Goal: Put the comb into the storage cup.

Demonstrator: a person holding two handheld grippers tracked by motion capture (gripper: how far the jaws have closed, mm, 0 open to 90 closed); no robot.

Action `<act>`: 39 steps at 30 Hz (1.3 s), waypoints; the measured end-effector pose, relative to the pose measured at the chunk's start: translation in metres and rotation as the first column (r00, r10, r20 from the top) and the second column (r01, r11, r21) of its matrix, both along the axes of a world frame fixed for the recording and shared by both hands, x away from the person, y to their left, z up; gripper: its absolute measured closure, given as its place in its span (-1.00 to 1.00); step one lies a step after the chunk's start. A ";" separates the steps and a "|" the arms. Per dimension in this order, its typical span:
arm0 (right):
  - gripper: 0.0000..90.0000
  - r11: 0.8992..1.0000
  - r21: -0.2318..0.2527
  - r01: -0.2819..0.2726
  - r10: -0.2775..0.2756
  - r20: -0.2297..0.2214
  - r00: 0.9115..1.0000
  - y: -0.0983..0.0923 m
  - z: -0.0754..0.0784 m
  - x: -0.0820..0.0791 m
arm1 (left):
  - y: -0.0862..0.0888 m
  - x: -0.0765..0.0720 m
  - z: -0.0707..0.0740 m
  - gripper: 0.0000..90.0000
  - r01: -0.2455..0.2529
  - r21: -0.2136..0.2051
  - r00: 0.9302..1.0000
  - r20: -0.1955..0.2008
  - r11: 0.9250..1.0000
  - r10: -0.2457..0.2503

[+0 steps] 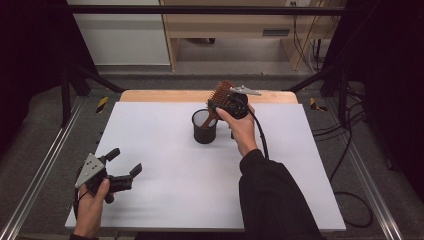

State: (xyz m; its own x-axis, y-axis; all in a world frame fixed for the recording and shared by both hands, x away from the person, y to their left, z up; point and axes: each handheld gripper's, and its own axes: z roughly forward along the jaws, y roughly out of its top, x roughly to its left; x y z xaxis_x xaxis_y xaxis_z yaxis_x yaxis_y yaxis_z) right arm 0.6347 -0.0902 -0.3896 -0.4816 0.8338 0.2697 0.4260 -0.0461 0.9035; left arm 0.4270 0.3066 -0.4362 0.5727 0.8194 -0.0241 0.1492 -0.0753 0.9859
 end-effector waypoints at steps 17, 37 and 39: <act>-0.70 1.000 -0.013 0.008 -0.008 -0.008 1.000 0.000 0.001 0.000 | 0.000 0.000 0.000 -0.97 0.001 0.000 1.000 0.001 1.000 -0.001; -0.85 1.000 -0.028 0.008 -0.008 -0.013 1.000 -0.001 0.005 -0.004 | 0.000 0.000 0.000 -0.97 0.001 0.001 1.000 0.001 1.000 -0.001; -0.86 1.000 -0.027 0.007 -0.008 -0.017 1.000 -0.002 0.005 -0.005 | 0.000 0.000 0.000 -0.97 0.002 0.001 1.000 0.001 1.000 -0.002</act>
